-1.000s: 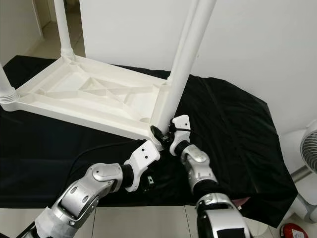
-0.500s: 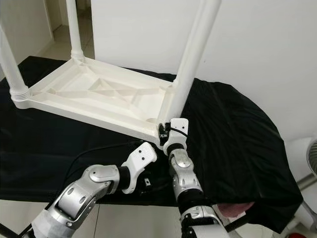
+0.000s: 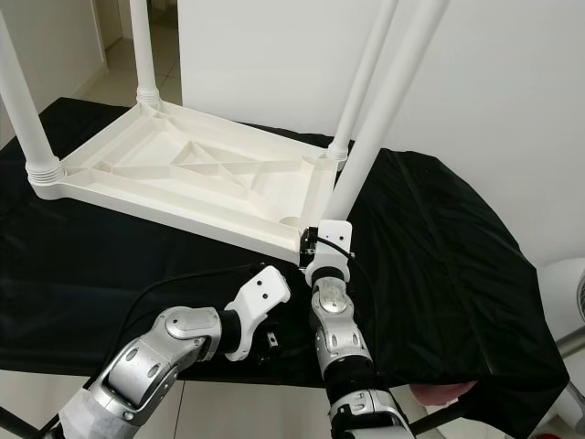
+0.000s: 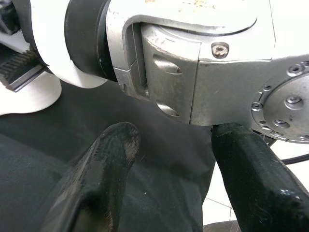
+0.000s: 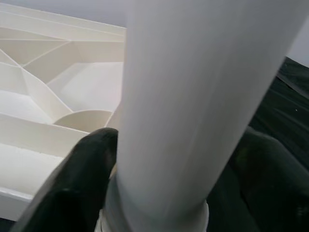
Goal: Building children table
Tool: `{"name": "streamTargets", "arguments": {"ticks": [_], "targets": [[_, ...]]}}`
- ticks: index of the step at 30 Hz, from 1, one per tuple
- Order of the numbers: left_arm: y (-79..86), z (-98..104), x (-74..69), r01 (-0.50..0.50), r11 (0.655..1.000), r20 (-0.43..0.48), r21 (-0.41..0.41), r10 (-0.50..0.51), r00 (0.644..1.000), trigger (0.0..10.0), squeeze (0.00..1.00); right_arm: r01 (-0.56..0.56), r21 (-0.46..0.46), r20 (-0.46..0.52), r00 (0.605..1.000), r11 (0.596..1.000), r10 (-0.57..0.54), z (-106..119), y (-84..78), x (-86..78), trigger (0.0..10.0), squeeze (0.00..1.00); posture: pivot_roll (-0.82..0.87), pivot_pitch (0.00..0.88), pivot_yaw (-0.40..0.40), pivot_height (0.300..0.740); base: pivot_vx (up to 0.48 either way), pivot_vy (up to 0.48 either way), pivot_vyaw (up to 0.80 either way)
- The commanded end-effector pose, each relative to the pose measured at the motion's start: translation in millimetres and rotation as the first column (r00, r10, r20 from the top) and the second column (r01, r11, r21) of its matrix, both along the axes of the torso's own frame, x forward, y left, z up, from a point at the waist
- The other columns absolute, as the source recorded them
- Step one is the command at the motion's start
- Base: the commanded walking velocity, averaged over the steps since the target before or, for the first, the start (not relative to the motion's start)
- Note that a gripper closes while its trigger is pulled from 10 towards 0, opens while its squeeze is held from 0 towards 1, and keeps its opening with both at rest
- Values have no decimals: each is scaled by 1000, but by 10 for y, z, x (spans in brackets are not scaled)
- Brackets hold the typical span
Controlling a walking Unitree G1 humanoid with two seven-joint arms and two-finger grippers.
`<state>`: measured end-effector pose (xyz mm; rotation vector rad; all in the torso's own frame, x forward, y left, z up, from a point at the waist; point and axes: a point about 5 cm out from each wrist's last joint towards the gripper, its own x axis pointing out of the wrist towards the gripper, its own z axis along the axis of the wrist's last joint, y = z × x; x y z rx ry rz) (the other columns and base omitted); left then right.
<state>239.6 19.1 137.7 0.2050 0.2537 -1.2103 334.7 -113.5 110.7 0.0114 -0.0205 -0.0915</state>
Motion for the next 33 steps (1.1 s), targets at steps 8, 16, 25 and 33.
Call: {"name": "streamTargets", "arguments": {"ticks": [8, 16, 25, 33], "targets": [[-82, 43, -4, -18, 999, 8, -34, 18, 1000, 10000, 0, -43, -57, 17, 999, 997, 45, -97, -160, -305, 10000, 1000, 34, 0, -177, 740, 0, 0, 0], [-88, 39, -10, -14, 999, 5, -34, 14, 1000, 10000, 0, -146, -96, 40, 988, 985, 151, -114, -188, -512, 10000, 0, 25, 0, -173, 740, 0, 0, 0], [-83, 39, -4, -8, 999, 6, -32, 8, 1000, 10000, 0, -362, -106, 61, 927, 926, 370, -83, -94, -699, 10000, 0, 18, 0, -168, 740, 0, 0, 0], [-56, 48, 22, -18, 1000, 32, -17, 18, 999, 10000, 0, -545, -60, 65, 834, 836, 548, -13, 92, -644, 10000, 0, 30, 0, -171, 740, 0, 0, 0]]}}
